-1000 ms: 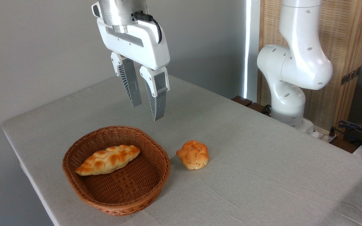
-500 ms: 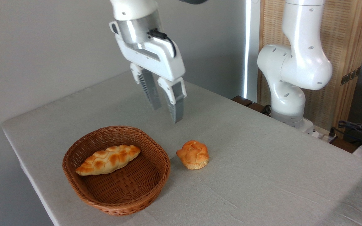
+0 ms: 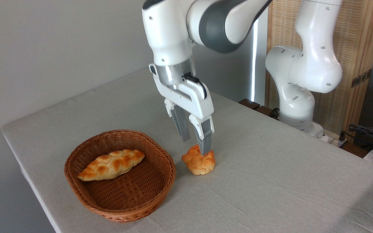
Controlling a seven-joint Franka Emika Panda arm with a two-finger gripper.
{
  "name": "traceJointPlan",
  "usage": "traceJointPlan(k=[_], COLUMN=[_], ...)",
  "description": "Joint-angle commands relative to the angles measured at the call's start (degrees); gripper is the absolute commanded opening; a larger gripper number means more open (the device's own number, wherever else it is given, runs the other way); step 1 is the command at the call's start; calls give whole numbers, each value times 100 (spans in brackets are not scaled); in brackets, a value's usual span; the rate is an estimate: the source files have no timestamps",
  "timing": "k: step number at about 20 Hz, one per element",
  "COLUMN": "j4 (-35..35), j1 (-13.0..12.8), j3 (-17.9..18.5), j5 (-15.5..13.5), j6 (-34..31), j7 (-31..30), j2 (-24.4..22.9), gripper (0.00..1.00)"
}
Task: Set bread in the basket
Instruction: 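Close the gripper on the round golden bun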
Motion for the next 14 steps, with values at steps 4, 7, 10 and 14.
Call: traceJointPlan(k=[4,7,10,14], j4=[-365,-488,-515,-515], j1=[-41,-41,-41,-50], j3=[55,55,55,55], j5=[94,112,313,314], j6=[484,492,493,493], j7=[108,116,160,160], j2=[-14,-5,4,83], gripper=[100,100,90,44])
